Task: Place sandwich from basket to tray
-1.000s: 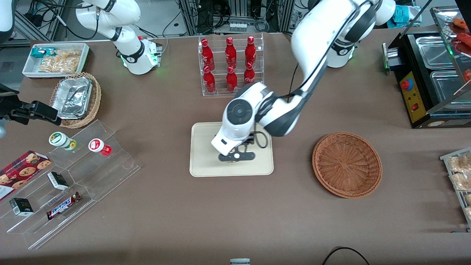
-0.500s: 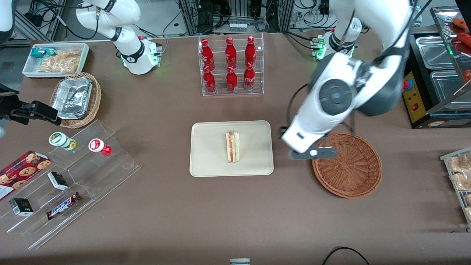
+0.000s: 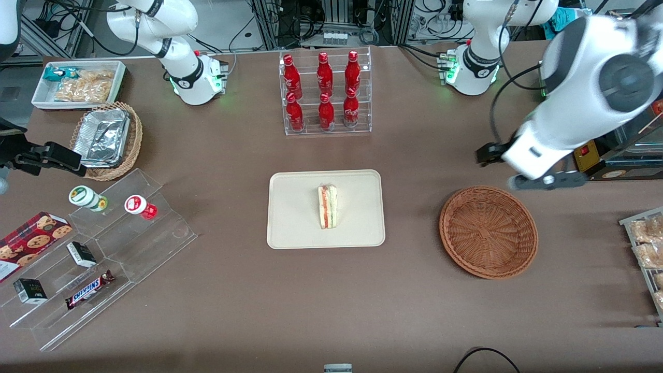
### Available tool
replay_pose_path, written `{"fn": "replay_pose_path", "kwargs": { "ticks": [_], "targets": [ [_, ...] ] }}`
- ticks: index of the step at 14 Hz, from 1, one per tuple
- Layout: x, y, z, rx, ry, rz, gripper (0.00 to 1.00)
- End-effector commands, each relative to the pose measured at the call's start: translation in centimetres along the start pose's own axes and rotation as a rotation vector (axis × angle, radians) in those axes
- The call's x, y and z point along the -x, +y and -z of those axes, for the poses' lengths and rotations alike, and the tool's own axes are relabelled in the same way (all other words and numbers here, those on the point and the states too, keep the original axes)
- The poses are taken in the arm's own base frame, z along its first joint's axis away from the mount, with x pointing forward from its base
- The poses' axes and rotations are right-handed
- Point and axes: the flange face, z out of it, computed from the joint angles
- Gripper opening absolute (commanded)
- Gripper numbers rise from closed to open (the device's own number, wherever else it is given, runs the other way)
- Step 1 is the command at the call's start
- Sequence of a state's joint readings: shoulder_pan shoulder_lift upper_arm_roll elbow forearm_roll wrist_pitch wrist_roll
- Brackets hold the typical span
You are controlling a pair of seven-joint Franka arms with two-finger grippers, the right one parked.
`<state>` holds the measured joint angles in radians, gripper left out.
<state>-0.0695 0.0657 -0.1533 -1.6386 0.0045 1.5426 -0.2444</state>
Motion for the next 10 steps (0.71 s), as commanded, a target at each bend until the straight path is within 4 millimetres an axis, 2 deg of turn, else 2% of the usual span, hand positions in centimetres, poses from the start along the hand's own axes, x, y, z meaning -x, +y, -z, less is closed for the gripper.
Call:
{"fn": "replay_pose_path", "kwargs": {
  "ticks": [1,3,10],
  "targets": [
    [1.1,-2.3,1.6,0.002,0.023,-0.018,1.0],
    [1.0,-3.5,3.1,0.009,0.053,0.0,1.0],
    [0.8,-3.8,5.7,0.022,0.107,0.01,1.0]
  ]
}}
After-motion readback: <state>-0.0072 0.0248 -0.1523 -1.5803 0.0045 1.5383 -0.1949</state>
